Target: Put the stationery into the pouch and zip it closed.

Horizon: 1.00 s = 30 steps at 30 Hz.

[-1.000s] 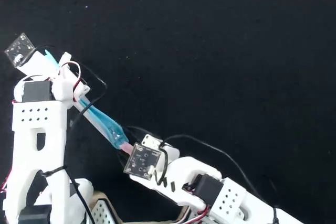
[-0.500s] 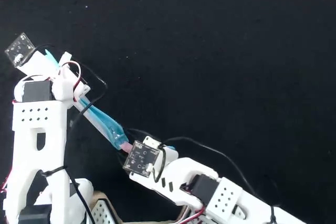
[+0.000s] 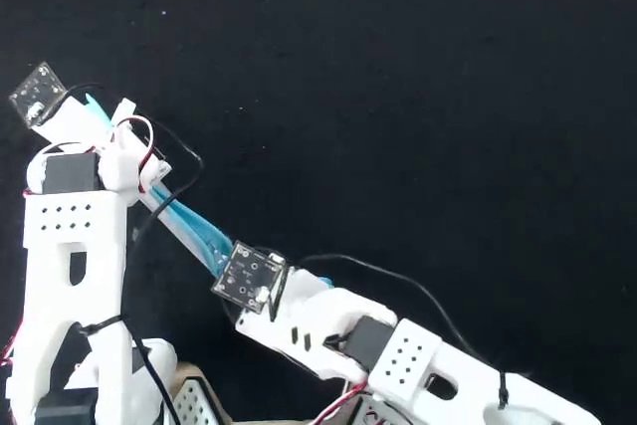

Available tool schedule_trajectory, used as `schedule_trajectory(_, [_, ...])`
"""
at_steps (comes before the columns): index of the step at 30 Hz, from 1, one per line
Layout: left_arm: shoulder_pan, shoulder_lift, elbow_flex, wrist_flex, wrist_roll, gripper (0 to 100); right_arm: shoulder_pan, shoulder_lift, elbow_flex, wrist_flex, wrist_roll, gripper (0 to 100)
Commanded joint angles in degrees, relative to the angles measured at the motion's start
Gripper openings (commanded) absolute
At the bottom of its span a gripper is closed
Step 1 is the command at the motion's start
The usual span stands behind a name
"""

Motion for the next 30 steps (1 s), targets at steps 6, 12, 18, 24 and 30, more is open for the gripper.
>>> schedule_trajectory(6, [-1.3,0.8,-0.3,-1.2,-1.0,3,1.8,0.2,-2.7,-4.6,-0.1,1.1])
schedule_trajectory(12, [-1.4,0.7,-0.8,-1.4,-0.9,3,7.5,0.4,-2.3,-3.4,2.2,1.1])
schedule_trajectory(18, [-1.7,0.8,-0.8,-1.6,-0.8,3,6.2,0.3,-2.8,6.7,10.4,1.1])
schedule_trajectory(24, [-1.8,0.8,-0.8,-1.7,-0.8,3,3.1,0.6,-2.5,11.0,13.4,1.1])
schedule_trajectory(30, [-1.8,0.8,-0.8,-1.7,-0.8,3,2.5,0.7,-2.4,15.3,14.1,1.1])
